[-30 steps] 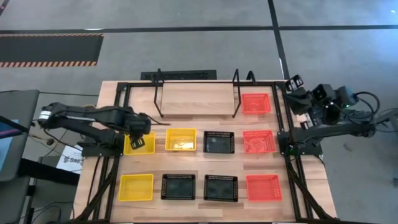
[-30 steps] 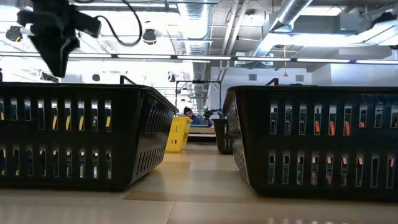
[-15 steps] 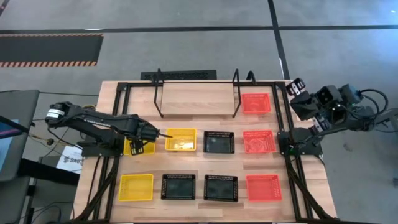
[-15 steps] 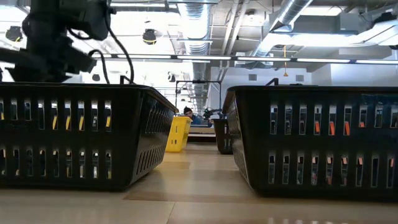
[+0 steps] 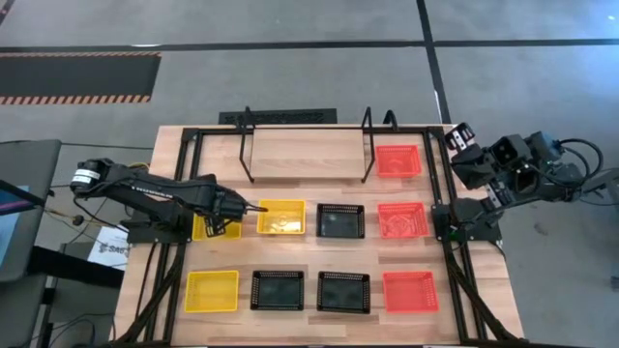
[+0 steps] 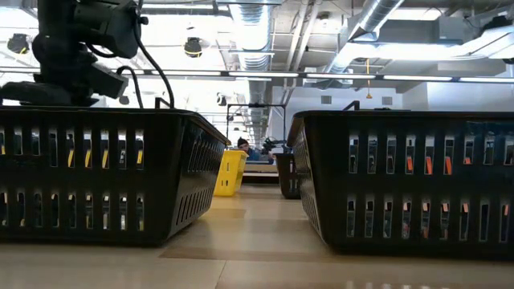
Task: Stack baskets on shelf by color
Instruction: Put the top left yellow bin on the shelf
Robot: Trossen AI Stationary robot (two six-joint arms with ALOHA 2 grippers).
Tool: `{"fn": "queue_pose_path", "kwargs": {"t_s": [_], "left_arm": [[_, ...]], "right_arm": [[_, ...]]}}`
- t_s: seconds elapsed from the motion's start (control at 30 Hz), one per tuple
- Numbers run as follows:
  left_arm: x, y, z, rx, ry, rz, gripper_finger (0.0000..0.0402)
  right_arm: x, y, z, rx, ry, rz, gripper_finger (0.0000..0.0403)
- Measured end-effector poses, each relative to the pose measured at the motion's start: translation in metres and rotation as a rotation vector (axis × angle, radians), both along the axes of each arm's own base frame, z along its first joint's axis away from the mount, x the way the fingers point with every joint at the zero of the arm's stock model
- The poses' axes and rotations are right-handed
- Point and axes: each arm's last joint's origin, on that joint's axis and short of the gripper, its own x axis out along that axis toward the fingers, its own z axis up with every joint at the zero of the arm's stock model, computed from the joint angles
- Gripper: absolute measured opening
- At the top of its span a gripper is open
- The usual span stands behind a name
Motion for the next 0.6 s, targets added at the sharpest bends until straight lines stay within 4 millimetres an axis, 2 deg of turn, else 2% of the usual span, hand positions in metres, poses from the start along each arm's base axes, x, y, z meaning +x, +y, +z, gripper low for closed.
{"fn": "queue_pose_path", "kwargs": {"t_s": [0.2,0.6], "left_arm": [[0.002,0.008,0.0,-0.014,-0.018,0.036,0.0213],[0.005,0.036,-0.002,-0.176,-0.053,0.076,0.0213]], "right_arm": [[0.0,0.0,0.0,0.0,0.0,-0.001,0.0051],[0.0,0.0,0.0,0.0,0.0,-0.001,0.0051]]}}
